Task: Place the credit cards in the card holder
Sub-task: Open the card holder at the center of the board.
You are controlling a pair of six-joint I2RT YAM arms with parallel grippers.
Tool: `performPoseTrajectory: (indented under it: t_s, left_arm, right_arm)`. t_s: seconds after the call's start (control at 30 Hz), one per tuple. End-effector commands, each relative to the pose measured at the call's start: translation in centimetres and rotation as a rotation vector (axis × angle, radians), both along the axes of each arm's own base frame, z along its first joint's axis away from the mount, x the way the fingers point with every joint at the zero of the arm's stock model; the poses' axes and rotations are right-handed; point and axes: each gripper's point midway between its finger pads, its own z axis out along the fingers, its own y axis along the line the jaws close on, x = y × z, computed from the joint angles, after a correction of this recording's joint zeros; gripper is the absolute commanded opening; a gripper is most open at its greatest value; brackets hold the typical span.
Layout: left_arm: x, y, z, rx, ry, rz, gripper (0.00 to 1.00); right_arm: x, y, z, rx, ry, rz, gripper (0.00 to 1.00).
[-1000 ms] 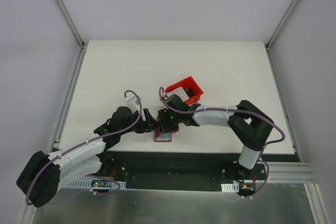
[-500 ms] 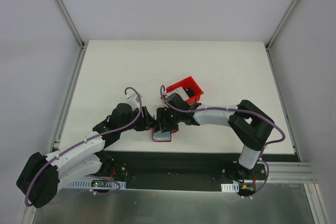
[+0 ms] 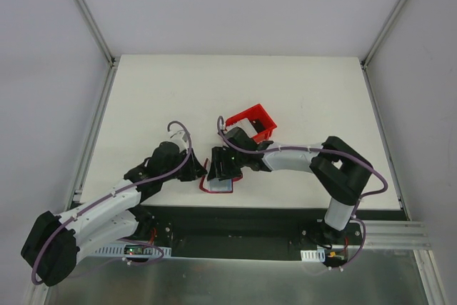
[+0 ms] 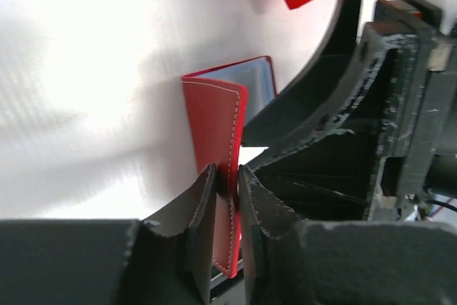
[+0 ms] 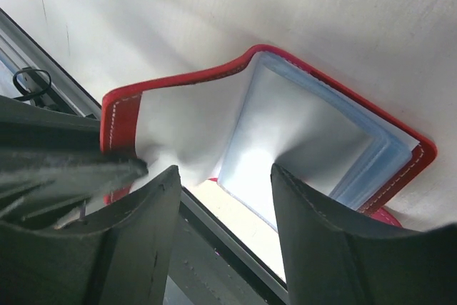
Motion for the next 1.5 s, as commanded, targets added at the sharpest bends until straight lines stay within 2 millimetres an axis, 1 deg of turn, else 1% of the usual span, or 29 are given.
performPoseTrajectory:
  t_s: [0.0,0.03,0.07,0.17,0.3,0.4,0.47,0.6,0.7,0.77,0.8,0.87,0.97,1.2,1.47]
  left_arm:
    - [-0.9,2.0,-1.7,0.116,0.05,0.017,0.09]
    - [-1.0,2.1,-1.9,0.124,0.059,0.015,0.02]
    - [-1.1,2.2,-2.1,0.13,0.065,0.014,0.0]
    - [-1.2,2.6,-2.6,0.152,0.077,0.033,0.0]
    - [-0.9,2.8,-2.8,0.165,0.083,0.054,0.0]
    - [-1.0,2.6,-3.2,0.165,0.107,0.052,0.0]
    - [-0.8,2.3,-3.2,0.149,0.109,0.052,0.0]
    - [-0.4,2.2,-3.3,0.135,0.124,0.098,0.0]
    - [-0.1,2.4,-3.3,0.122,0.131,0.144,0.0]
    - [0.1,2.4,-3.2,0.116,0.139,0.167,0.0]
    - [0.1,2.4,-3.4,0.117,0.147,0.175,0.0]
    - [0.2,2.4,-3.5,0.115,0.156,0.188,0.0]
    - [0.2,2.2,-3.5,0.111,0.157,0.18,0.0]
    - [0.2,2.0,-3.4,0.098,0.153,0.174,0.0]
    - [0.1,2.1,-3.6,0.091,0.153,0.182,0.0]
  right_arm:
    - [0.3,-0.7,-0.9,-0.038,-0.02,-0.009,0.57]
    - [0.3,-0.6,-0.8,-0.034,-0.021,-0.008,0.57]
    - [0.2,-0.7,-0.5,-0.03,-0.026,-0.006,0.57]
    - [0.8,-1.0,0.8,-0.013,-0.073,-0.016,0.57]
    - [1.7,-2.1,3.3,0.023,-0.144,-0.052,0.57]
    - [2.1,-3.6,3.7,0.013,-0.155,-0.094,0.57]
    - [2.1,-4.3,3.2,0.005,-0.133,-0.106,0.56]
    - [1.4,-4.8,2.2,-0.012,-0.075,-0.124,0.55]
    - [0.9,-5.4,1.9,-0.02,-0.062,-0.134,0.54]
    - [0.8,-5.7,2.0,-0.018,-0.067,-0.142,0.54]
    - [0.4,-6.3,1.8,-0.04,-0.053,-0.143,0.54]
    - [0.1,-6.6,1.7,-0.053,-0.043,-0.144,0.54]
    - [0.0,-6.7,1.3,-0.056,-0.037,-0.143,0.54]
    - [0.3,-5.4,0.9,-0.013,-0.025,-0.137,0.53]
    - [-0.1,-6.1,-0.9,-0.073,0.025,-0.16,0.52]
